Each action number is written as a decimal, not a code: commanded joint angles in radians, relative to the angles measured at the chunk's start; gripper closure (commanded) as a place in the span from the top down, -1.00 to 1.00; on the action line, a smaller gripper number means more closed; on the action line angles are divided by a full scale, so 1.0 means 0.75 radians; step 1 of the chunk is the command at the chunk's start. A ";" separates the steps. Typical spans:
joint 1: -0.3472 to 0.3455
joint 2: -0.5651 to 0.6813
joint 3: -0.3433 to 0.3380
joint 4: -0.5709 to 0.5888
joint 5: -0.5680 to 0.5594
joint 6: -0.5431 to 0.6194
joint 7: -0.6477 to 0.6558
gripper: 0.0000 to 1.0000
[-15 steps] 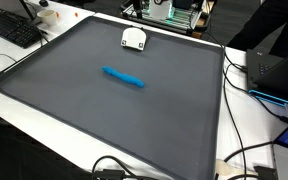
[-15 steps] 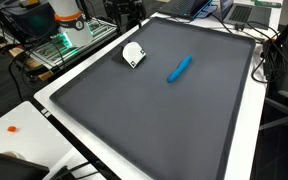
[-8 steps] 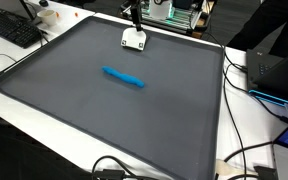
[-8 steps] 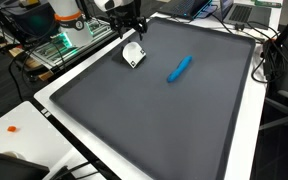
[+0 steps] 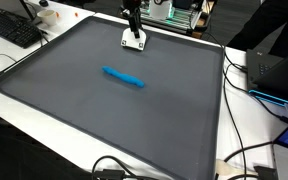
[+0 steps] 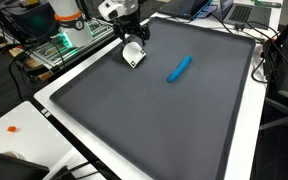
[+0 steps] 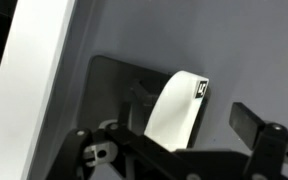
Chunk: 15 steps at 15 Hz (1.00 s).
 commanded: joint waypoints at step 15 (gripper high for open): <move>0.047 0.091 -0.033 0.009 0.000 0.157 0.080 0.66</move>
